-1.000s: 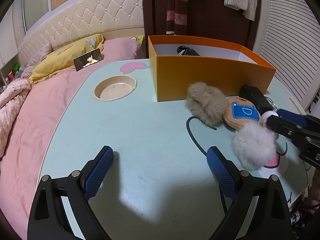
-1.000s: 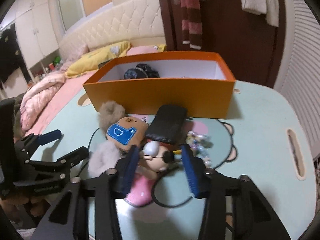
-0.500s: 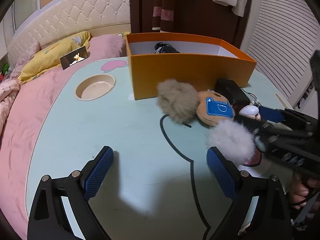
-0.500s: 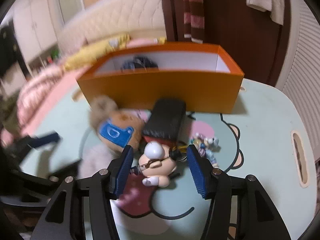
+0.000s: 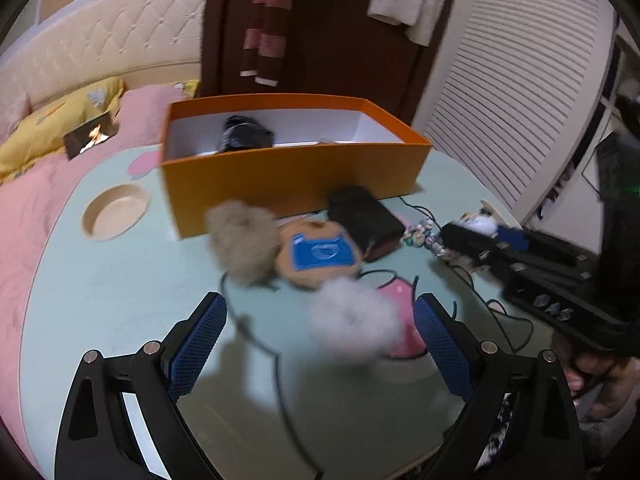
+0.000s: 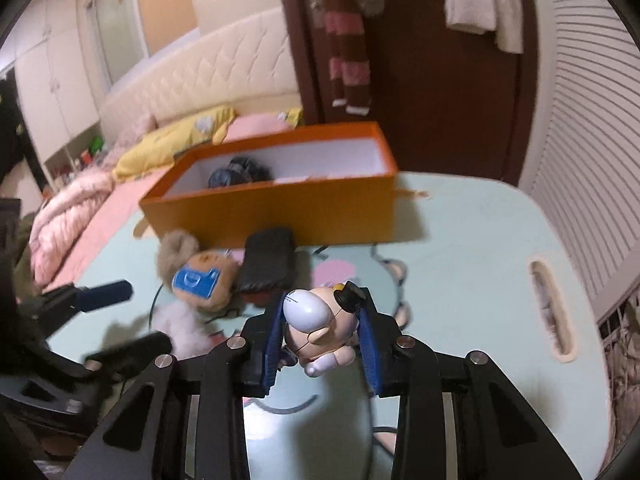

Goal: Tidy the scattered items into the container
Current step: 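Grasp the white fluffy pompom with the left gripper while the right gripper grasps the cartoon figure, then lower the pompom and cartoon figure into the orange box and open both grippers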

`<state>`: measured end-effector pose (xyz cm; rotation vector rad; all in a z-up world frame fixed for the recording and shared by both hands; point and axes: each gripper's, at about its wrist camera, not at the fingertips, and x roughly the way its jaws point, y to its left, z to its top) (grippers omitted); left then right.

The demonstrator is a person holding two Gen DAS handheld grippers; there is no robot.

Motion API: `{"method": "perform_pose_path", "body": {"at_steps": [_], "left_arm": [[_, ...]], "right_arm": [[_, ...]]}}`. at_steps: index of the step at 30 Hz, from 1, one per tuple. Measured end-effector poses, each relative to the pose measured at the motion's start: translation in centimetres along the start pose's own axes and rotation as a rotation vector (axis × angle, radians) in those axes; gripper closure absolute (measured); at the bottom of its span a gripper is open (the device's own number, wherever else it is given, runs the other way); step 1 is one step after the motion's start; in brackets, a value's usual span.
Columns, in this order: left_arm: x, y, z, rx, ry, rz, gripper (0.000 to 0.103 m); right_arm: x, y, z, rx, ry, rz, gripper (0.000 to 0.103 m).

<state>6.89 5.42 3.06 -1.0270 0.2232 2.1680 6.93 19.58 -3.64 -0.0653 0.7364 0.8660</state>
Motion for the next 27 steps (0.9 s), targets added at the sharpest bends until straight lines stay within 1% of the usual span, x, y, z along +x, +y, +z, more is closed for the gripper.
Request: {"method": "perform_pose_path", "body": {"at_steps": [2,3,4,5,6,7,9,12,16,19,21,27], "left_arm": [[1.3,-1.0,0.5,0.04,0.029,0.036,0.009],[2.0,-1.4,0.7,0.059,0.048,0.049,0.012],[2.3,-1.6,0.8,0.065,0.058,0.052,0.019],[2.7,-1.6,0.8,0.062,0.07,0.044,0.038],[2.9,-1.6,0.7,0.058,0.081,0.034,0.054],[2.8,-1.6,0.7,0.062,0.075,0.037,0.059],[2.6,-1.4,0.6,0.071,0.077,0.03,0.06],[2.0,-0.8,0.3,0.046,0.077,0.0,0.06],[0.5,-0.2,0.6,0.04,0.042,0.0,0.061],[-0.8,0.7,1.8,0.023,0.002,-0.001,0.06],[-1.6,1.1,2.9,0.023,-0.026,0.012,0.061],[-2.7,2.5,7.2,0.025,-0.112,0.041,0.06]], "right_arm": [[-0.9,-0.6,0.3,0.008,-0.028,-0.01,0.07],[-1.4,-0.8,0.5,0.014,-0.041,-0.01,0.07],[-1.8,-1.1,0.7,0.019,-0.05,-0.009,0.07],[-2.1,-1.3,0.8,0.023,-0.059,-0.01,0.07],[-2.4,-1.5,0.9,0.025,-0.067,-0.01,0.07],[-2.6,-1.6,0.9,0.025,-0.072,-0.009,0.07],[-2.7,-1.5,1.2,0.024,-0.079,-0.004,0.07],[-2.5,-1.2,1.5,0.011,-0.078,0.002,0.07],[-1.7,-0.3,2.1,-0.025,-0.058,-0.017,0.07],[-1.0,0.3,2.8,-0.037,-0.046,-0.015,0.07],[-0.8,0.9,3.5,-0.055,-0.051,-0.014,0.07],[0.5,2.4,6.3,-0.112,-0.075,-0.009,0.07]]}}
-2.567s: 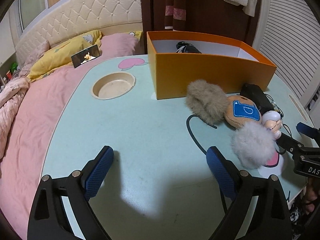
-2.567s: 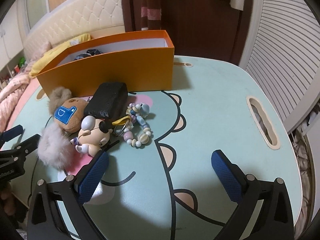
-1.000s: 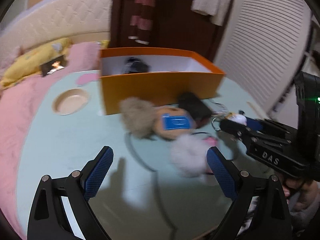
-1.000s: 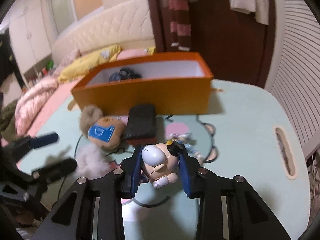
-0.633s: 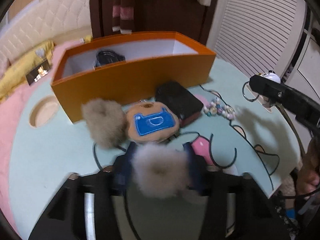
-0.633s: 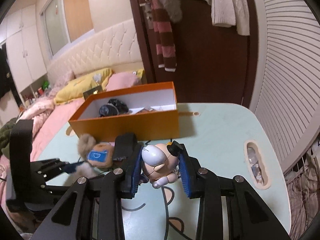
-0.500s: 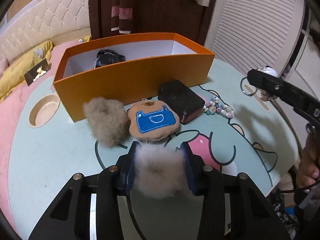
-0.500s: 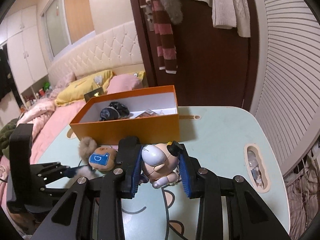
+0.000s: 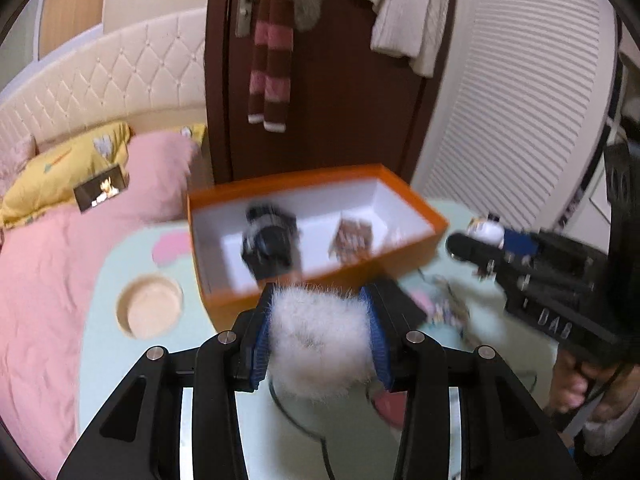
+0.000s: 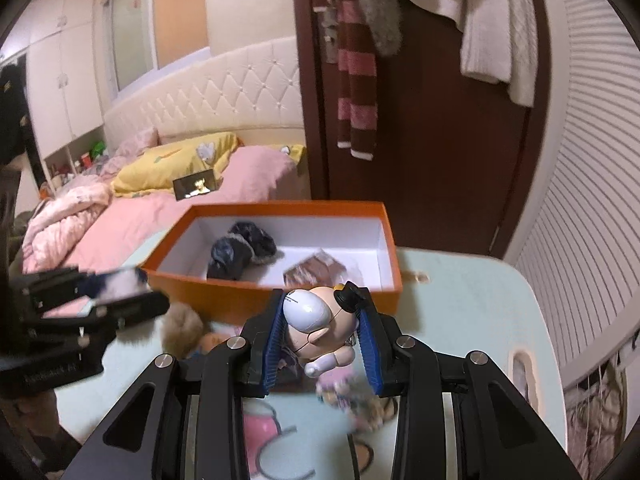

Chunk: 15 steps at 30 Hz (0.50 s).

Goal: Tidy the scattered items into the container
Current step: 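Lower the pompom and cartoon figure into the orange box and open both grippers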

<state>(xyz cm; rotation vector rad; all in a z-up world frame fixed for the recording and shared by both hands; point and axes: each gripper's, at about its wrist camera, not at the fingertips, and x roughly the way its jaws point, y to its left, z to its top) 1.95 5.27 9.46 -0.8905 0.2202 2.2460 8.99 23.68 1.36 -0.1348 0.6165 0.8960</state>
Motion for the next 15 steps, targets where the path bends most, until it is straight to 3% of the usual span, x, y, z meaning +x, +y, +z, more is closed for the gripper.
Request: {"method": "perform_pose_path", "body": {"at_steps": [6,15], "left_arm": [[2.0,1.2,3.5,-0.003,-0.033,0.044,0.06],[6.7,2.0,5.2,-0.002,0.022,0.082,0.06]], "right_arm": [[2.2,0.5,2.7,-0.032,-0.021,-0.011,0.07],[6.3,0.0,4.2,-0.029,0.024,-0.001,0.07]]}}
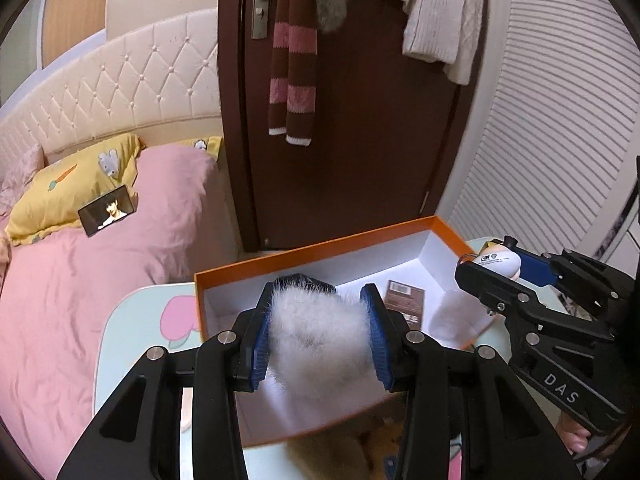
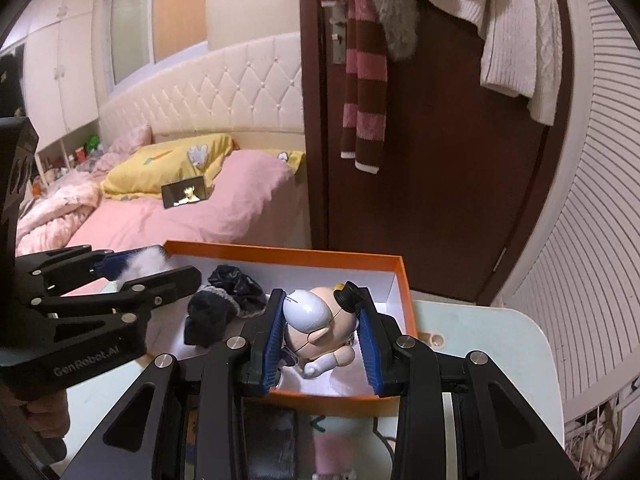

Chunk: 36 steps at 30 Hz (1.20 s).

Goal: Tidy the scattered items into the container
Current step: 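Lower the pompom and cartoon figure into the orange box and open both grippers, then withdraw both grippers from the box back over the table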

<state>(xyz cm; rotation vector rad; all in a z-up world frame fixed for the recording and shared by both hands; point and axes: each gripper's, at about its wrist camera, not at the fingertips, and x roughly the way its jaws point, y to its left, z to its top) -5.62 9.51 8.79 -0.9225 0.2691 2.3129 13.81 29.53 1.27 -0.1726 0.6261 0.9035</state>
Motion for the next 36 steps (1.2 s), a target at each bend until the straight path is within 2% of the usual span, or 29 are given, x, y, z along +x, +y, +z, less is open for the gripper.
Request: {"method": "perform_pose_path", "body": {"at_steps": [4,8,10,12,14,27,36], "left_arm": [[1.3,-0.2,0.2,0.009,0.022,0.032,0.059],[2.1,-0.4,0.1,0.014,0.049,0.119,0.032],[2.0,-0.5,-0.1,0.03,0.038,0.133,0.032],[2.2,-0.6,-0.1,0.037,0.044,0.144,0.032],[2.3,-0.5,-0.1,0.029,0.05,0.139,0.032],[1.1,-0.3,-0.3,0.006,0.032,0.132,0.032],[-2.3,-0.5,-1.6,-0.013,-0.01,0.11,0.032]], "right_arm": [[1.5,-0.2,0.0,-0.004,0.025,-0.007,0.07],[2.1,-0.3,-0.2,-0.008,0.035,-0.024,0.069],[2.2,-0.4,-0.3,-0.005,0.039,-0.025,0.065],[2.2,-0.5,-0.5,0.005,0.035,-0.029,0.057],[2.1,-0.6,-0.5,0.015,0.032,-0.026,0.054],[0.3,-0.7,-0.3,0.014,0.006,-0.023,0.054],[-3.3,-0.9,-2.0,0.029,-0.005,-0.012,0.053]]}}
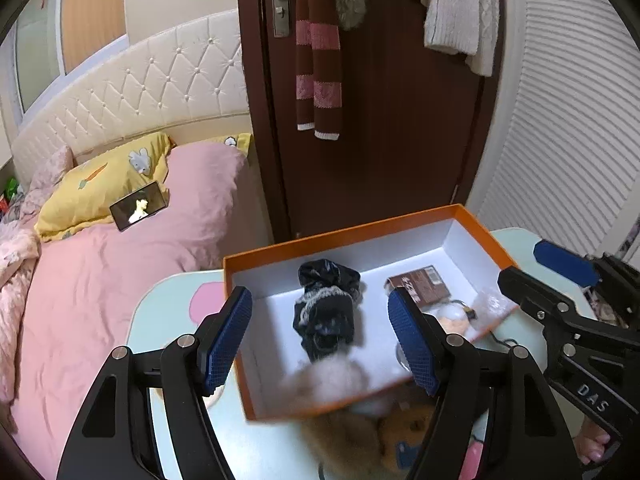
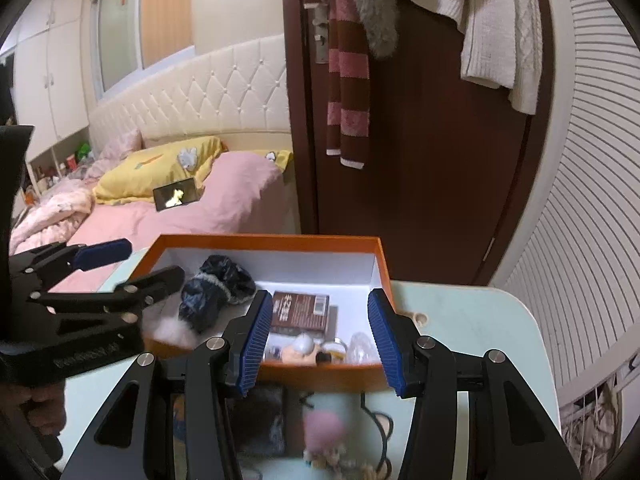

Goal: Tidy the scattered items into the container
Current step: 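Withdraw both grippers from the box back over the table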

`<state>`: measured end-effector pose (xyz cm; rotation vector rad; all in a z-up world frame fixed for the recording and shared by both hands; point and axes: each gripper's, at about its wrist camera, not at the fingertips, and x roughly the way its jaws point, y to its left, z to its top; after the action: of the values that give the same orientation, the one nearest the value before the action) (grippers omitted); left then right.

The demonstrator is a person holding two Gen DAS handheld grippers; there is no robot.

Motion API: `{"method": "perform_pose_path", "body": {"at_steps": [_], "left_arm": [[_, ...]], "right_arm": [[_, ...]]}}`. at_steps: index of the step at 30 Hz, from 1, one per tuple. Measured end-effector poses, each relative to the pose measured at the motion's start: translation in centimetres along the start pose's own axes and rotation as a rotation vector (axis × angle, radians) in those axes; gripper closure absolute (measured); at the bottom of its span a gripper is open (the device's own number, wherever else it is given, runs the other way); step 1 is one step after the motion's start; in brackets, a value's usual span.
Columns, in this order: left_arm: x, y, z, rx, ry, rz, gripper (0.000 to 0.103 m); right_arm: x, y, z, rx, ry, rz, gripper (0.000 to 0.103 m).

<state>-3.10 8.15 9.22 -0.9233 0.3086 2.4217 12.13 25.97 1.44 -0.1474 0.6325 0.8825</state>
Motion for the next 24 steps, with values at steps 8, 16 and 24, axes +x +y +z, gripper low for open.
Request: {"method": "perform_pose_path", "body": {"at_steps": [8,16,24], "left_arm": [[-4.3,2.6,-6.4,-0.095,0.029,-0.044,0.032],[-3.2,4.0,-13.1,-0.209,0.157,-0.015,0.032],[-2.6,2.6,-14.6,-0.099,0.144,0.102,0.009]], "right_arm": [[-2.0,0.1,-5.2,0.022,0.105,0.024,0.048],[-2.9,0.7,-9.7,0.053,0.188,0.037,0.048],[-2.4,1.2,-11.7,0.01,0.242,-0.028,0.041]]}}
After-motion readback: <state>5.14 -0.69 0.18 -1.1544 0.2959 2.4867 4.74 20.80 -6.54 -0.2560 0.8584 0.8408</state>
